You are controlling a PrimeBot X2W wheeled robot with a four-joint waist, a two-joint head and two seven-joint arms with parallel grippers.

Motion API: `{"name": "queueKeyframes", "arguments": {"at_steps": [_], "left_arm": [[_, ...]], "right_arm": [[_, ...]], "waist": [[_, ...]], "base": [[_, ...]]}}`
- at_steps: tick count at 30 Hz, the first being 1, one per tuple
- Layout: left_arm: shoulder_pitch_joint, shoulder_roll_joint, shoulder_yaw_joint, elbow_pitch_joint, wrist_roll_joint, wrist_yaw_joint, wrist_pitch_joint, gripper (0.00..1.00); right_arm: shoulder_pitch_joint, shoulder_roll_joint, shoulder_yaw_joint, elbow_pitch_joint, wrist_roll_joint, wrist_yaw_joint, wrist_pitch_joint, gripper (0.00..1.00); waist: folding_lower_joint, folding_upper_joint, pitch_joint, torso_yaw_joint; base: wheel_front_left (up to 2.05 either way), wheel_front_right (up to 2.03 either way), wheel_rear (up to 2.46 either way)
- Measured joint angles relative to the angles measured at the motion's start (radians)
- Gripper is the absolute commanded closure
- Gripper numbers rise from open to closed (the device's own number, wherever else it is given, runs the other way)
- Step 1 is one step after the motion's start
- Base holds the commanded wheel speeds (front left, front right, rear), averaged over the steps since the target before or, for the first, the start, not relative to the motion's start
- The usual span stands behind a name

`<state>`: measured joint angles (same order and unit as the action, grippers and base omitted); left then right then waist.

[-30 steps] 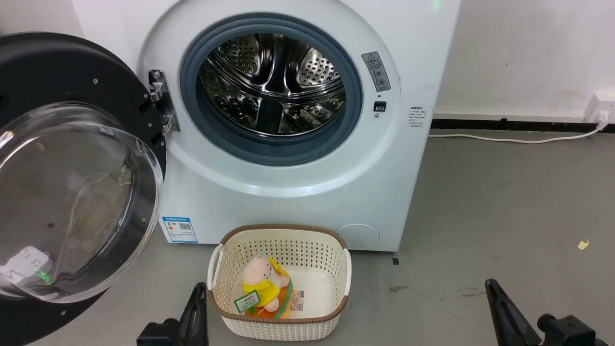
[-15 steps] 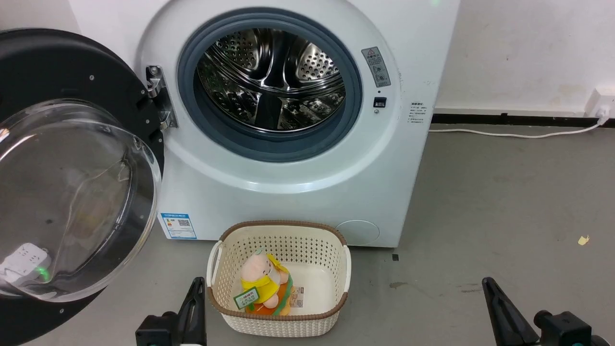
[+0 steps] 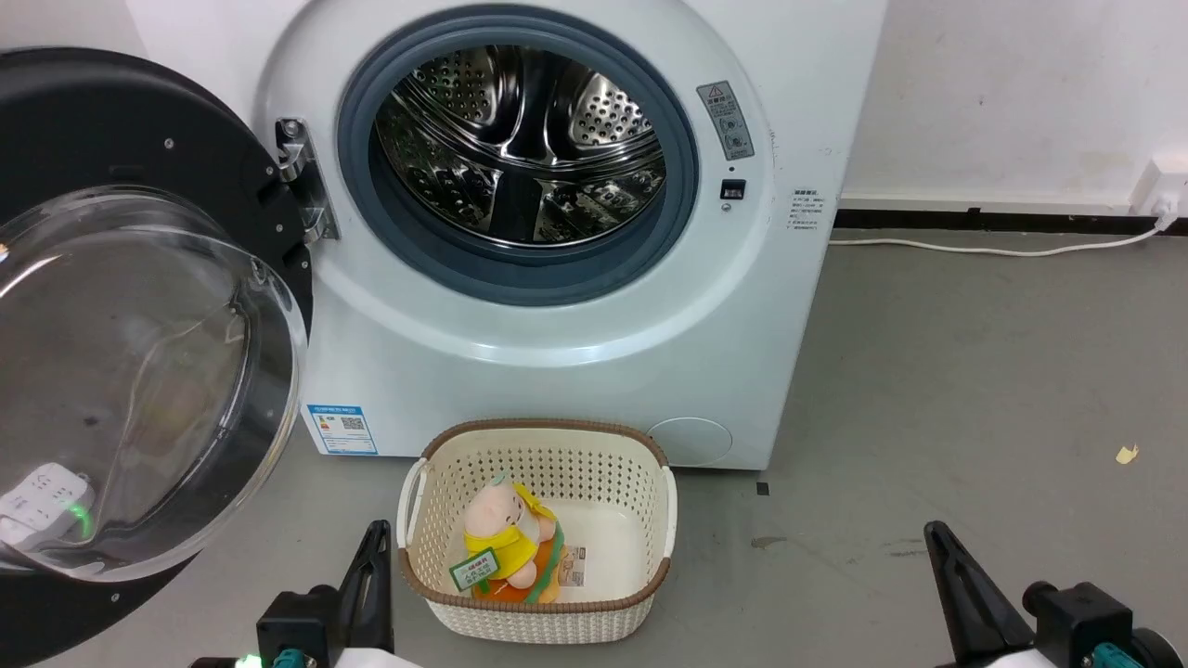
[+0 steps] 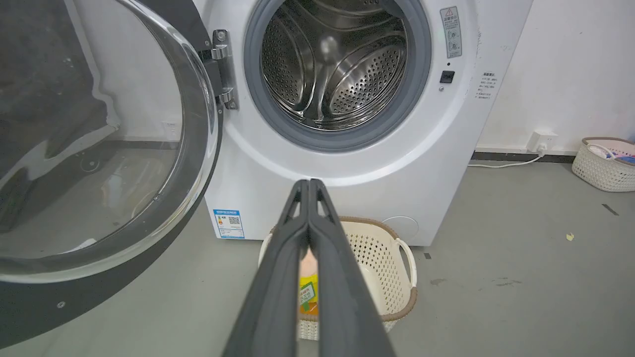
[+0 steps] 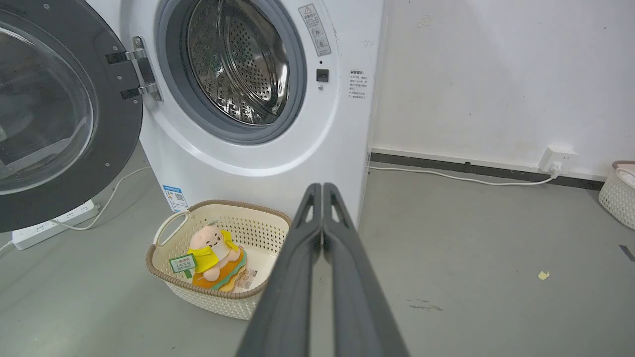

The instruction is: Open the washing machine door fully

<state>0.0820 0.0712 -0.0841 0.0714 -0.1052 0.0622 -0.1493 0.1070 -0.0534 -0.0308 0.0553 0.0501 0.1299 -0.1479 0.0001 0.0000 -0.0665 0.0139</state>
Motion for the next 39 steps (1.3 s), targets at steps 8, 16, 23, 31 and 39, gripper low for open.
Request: {"name": "queueKeyframes", "arguments": {"at_steps": [8,16,23,31,39], "left_arm": [[-0.004,-0.001,0.006,-0.005,0.009,-0.007,0.017,1.0],[-0.012,-0.003,0.02,-0.015,0.025,-0.014,0.037,1.0],[-0.023,-0.006,0.031,-0.022,0.038,-0.021,0.053,1.0],[-0.032,-0.014,0.04,-0.036,0.051,-0.031,0.08,1.0],[-0.044,-0.016,0.052,-0.042,0.062,-0.039,0.096,1.0]], "right_arm": [[-0.013,0.0,0.003,-0.004,-0.007,0.0,0.016,1.0],[-0.026,0.0,0.006,-0.01,-0.016,0.0,0.038,1.0],[-0.033,0.0,0.01,-0.018,-0.02,0.0,0.051,1.0],[-0.048,0.0,0.014,-0.026,-0.025,0.0,0.077,1.0],[-0.057,0.0,0.018,-0.031,-0.032,0.0,0.094,1.0]], "waist": [[0.0,0.0,0.008,-0.002],[0.0,0.0,0.017,-0.003],[0.0,0.0,0.024,-0.005],[0.0,0.0,0.035,-0.007],[0.0,0.0,0.043,-0.009]], "base": [[0.0,0.0,0.0],[0.0,0.0,0.0],[0.0,0.0,0.0],[0.0,0.0,0.0],[0.0,0.0,0.0]]}}
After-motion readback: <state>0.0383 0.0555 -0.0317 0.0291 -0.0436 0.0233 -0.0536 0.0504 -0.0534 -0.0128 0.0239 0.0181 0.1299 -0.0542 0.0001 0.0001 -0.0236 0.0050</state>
